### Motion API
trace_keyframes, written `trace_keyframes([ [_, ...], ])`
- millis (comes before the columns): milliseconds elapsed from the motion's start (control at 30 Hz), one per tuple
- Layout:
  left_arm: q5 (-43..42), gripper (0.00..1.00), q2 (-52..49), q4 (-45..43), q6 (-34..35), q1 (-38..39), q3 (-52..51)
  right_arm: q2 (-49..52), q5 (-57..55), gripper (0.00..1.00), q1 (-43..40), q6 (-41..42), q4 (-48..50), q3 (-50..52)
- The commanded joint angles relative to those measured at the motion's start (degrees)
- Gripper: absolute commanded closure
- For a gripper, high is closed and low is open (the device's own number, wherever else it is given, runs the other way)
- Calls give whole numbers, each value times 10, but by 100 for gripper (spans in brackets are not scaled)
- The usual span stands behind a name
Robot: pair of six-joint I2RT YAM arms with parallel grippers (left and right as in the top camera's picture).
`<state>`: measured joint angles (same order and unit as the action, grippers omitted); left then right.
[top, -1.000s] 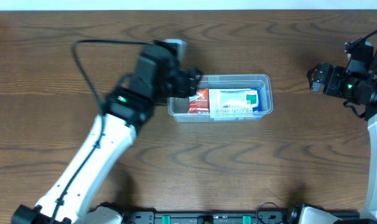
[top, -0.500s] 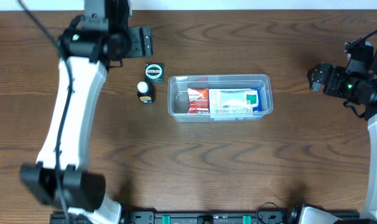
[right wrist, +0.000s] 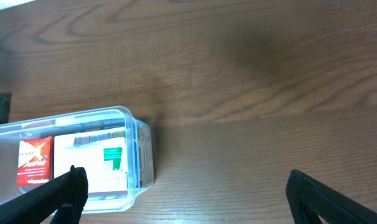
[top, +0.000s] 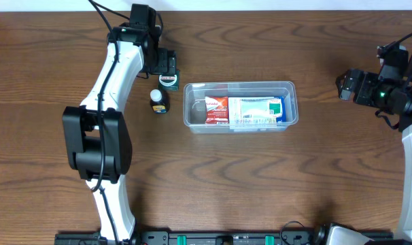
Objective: Pack container
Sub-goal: 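Move left gripper to the green Zam-Buk box and grasp it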
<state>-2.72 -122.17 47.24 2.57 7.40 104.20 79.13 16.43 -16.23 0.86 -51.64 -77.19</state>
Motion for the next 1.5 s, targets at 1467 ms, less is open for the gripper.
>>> trace_keyframes([
  [1467,9,33,-114,-35,-55,26,3,0,-1,1,-3,3,-1,-8],
])
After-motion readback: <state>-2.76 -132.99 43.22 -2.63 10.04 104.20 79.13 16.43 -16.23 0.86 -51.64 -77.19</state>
